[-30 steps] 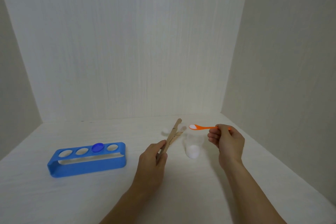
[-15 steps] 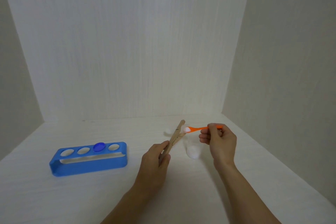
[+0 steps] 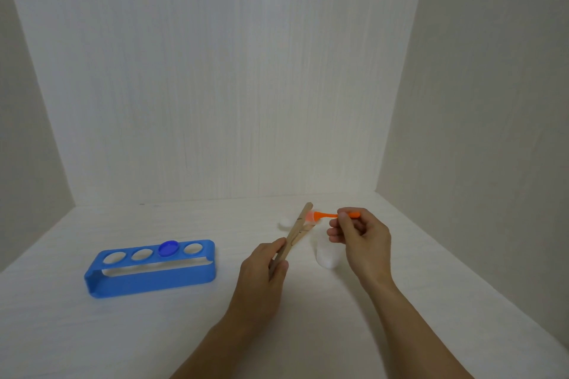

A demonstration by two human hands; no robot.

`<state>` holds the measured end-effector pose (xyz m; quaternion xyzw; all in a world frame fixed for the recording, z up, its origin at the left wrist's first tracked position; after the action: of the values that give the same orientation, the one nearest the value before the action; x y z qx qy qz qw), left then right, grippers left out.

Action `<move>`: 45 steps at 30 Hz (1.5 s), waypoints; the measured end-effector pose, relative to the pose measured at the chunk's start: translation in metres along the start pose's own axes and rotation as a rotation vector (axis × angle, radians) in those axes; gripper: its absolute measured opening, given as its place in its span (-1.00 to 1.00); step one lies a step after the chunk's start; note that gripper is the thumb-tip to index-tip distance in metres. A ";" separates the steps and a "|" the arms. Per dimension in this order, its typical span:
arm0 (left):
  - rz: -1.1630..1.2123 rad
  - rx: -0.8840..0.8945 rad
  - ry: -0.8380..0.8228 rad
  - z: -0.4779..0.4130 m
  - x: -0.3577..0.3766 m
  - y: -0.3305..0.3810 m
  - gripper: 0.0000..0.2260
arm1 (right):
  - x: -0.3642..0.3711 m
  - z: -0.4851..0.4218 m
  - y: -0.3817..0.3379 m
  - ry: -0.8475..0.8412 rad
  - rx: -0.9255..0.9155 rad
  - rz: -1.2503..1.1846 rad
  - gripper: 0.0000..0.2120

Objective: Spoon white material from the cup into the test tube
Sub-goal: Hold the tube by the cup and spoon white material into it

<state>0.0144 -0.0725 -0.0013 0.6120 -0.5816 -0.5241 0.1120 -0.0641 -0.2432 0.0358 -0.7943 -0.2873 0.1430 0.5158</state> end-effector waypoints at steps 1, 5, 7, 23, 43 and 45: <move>-0.002 -0.004 -0.001 0.000 0.000 0.000 -0.64 | 0.000 0.000 0.000 -0.007 -0.001 0.004 -0.87; 0.006 0.001 -0.003 0.000 0.000 0.000 -0.65 | 0.000 0.000 0.002 -0.027 0.013 0.012 -0.83; 0.012 -0.001 -0.008 0.000 -0.001 0.001 -0.65 | -0.001 0.000 0.002 -0.031 0.015 0.021 -0.81; 0.018 0.013 0.015 0.001 -0.002 0.001 -0.65 | -0.019 -0.005 0.001 0.155 -0.004 -0.116 -0.86; 0.030 0.002 0.016 0.002 -0.004 0.003 -0.64 | -0.019 -0.004 0.009 0.098 0.032 0.117 -0.80; 0.034 0.010 0.019 0.002 -0.004 0.003 -0.65 | -0.019 -0.004 0.011 0.085 0.042 0.136 -0.79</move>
<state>0.0118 -0.0689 0.0017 0.6075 -0.5934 -0.5134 0.1235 -0.0736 -0.2612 0.0265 -0.8063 -0.2075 0.1497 0.5333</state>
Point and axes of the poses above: each hand's wrist, its own z-axis away from the middle knuckle, its own x-axis out of the palm, y = z × x, the point moved 2 cm from there along -z, towards the middle knuckle, and after that the axes turned 3 degrees about -z, right-handed, at the moved point
